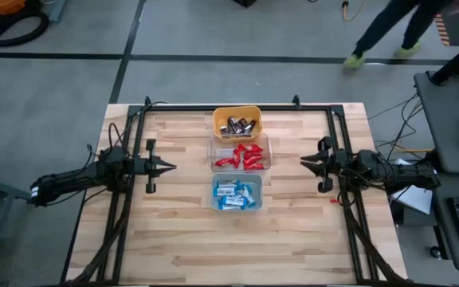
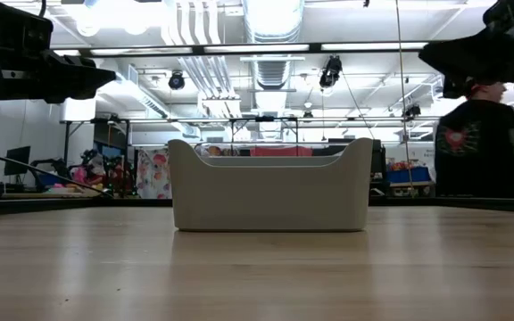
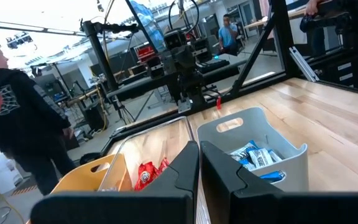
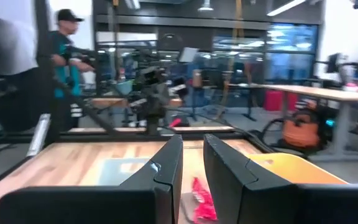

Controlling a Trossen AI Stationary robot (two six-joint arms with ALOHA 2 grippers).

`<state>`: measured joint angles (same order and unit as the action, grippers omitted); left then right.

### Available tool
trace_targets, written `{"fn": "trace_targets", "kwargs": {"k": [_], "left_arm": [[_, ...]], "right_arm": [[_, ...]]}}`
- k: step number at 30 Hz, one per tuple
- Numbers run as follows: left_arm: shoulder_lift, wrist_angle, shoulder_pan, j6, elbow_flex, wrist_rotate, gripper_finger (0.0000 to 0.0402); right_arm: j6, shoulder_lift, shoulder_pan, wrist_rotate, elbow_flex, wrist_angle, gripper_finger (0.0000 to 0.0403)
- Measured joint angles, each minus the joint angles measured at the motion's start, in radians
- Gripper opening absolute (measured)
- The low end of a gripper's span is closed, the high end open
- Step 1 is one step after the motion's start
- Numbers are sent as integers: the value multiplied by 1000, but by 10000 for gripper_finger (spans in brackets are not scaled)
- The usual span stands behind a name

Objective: Organize candy in baskets
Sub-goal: Return to Home Position

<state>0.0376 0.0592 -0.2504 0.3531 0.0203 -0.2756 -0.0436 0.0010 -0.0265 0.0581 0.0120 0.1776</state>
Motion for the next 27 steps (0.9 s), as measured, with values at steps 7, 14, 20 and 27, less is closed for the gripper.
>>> {"fn": "trace_targets", "kwargs": {"k": [7,14,20,27], "left_arm": [[0,0,0,0,0,0,0],[0,0,0,0,0,0,0],[0,0,0,0,0,0,0],[0,-1,0,0,0,0,0]], "right_arm": [[8,0,-26,-66,0,-12,57],[-28,0,-62,-66,-1,-64,57],[-28,9,-64,-66,-1,-61,57],[-27,14,-64,-66,1,-69,57]]}}
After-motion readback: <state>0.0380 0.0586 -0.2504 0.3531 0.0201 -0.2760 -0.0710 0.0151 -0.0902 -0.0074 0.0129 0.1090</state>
